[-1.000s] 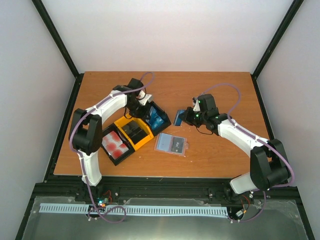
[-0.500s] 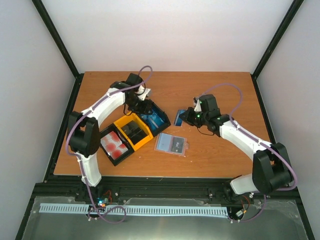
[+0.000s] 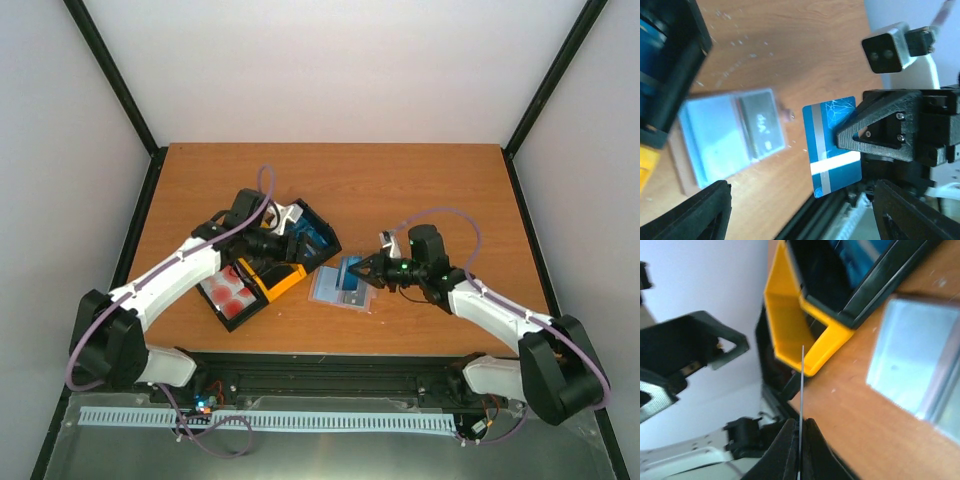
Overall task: Put the credit cards into the card holder
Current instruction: Place the credit card in the storage box, then insert the credit card into the card holder.
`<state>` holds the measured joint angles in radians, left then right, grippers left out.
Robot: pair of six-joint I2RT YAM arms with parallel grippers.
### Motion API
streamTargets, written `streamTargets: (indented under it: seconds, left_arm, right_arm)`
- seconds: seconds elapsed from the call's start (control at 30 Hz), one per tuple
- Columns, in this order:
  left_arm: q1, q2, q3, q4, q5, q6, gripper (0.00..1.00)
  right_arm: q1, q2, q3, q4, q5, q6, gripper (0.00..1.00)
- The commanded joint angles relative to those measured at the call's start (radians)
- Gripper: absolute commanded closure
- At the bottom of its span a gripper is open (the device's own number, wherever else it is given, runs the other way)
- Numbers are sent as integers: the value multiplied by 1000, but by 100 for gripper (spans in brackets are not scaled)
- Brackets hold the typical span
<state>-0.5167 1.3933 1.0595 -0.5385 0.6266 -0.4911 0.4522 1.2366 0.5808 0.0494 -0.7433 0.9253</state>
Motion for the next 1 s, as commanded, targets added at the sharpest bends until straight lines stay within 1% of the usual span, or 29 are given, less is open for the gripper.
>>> streamTargets:
  seconds: [0.0, 0.13, 0.23, 0.33, 0.4, 0.43, 0.53, 0.63, 0.73, 0.97]
  left_arm:
    - [-6, -86, -107, 215, 205, -233, 22]
    - [-6, -156, -213, 363, 293, -365, 20]
    - [-6, -175, -255, 367, 280, -389, 20]
    - [-8, -172, -272, 307, 227, -346, 21]
    - [-15, -168, -273, 264, 172, -316, 21]
    - [-23, -167, -272, 237, 116, -293, 22]
    - [-53, -152, -277, 192, 32, -250, 22]
    - [-80, -122, -282, 198, 41, -227, 23]
    - [-106, -90, -284, 212, 17, -208, 23]
    - [-108, -11, -259, 215, 16, -150, 23]
  right_arm:
    - [3, -80, -73, 202, -154, 391, 97]
    - [3, -199, -109, 92, -98, 624, 97]
    - [3, -249, -156, 44, -62, 722, 97]
    - [3, -276, -172, -77, -5, 713, 97]
    - [3, -277, -201, -75, -1, 735, 97]
    - [3, -280, -208, -79, 6, 743, 97]
    - [3, -284, -207, -148, 42, 741, 97]
    - [2, -270, -215, -157, 50, 757, 97]
    - [3, -255, -214, -147, 62, 736, 97]
    - [3, -210, -200, -121, 106, 593, 97]
